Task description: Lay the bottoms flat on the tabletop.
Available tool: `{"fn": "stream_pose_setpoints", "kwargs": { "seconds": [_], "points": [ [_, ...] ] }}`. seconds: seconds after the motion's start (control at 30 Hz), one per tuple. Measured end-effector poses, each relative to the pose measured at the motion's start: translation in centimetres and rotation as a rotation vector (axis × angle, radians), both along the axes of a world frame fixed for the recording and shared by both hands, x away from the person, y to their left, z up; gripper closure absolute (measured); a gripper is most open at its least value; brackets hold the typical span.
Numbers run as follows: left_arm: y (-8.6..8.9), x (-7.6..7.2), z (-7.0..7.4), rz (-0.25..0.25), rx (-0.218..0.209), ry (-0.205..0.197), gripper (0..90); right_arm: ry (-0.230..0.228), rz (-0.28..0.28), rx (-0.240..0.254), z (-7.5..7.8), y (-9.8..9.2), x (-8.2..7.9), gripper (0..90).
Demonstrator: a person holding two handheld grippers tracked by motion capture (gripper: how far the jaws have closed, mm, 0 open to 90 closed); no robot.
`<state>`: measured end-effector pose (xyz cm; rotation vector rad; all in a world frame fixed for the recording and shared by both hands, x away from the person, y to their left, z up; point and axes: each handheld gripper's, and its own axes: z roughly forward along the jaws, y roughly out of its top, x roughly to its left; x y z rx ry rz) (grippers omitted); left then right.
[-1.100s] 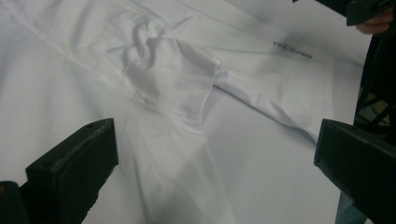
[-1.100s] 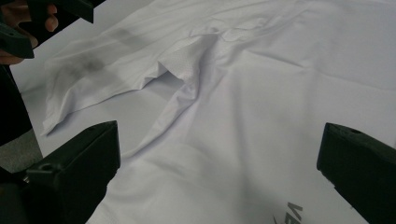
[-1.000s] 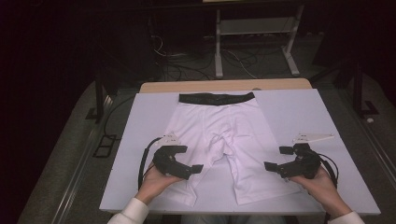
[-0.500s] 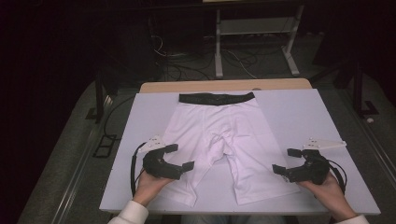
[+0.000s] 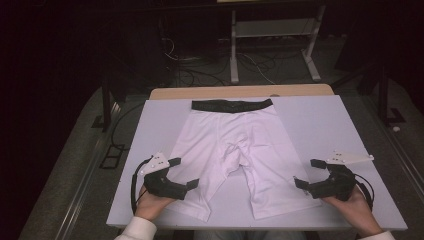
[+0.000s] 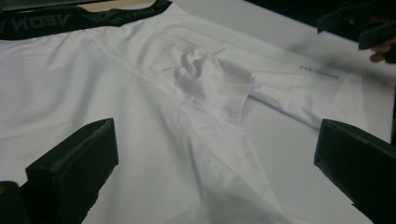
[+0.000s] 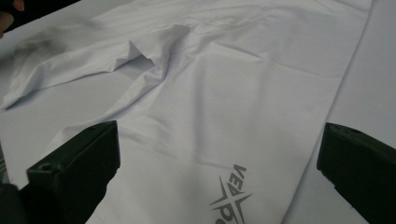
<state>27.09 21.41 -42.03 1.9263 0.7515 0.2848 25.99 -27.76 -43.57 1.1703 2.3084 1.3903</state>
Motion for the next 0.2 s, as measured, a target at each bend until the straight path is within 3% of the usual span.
{"fn": "stream_pose_setpoints", "kwargs": {
  "seconds": [0.07, 0.2],
  "points": [
    [0.10, 0.10, -0.18, 0.000, 0.017, 0.005, 0.0, 0.004, -0.001, -0.005, -0.11, -0.09, 0.01, 0.0],
    [0.22, 0.21, -0.20, 0.002, 0.005, 0.010, 0.0, 0.003, -0.001, 0.000, -0.17, -0.23, -0.05, 0.0]
  ]
}}
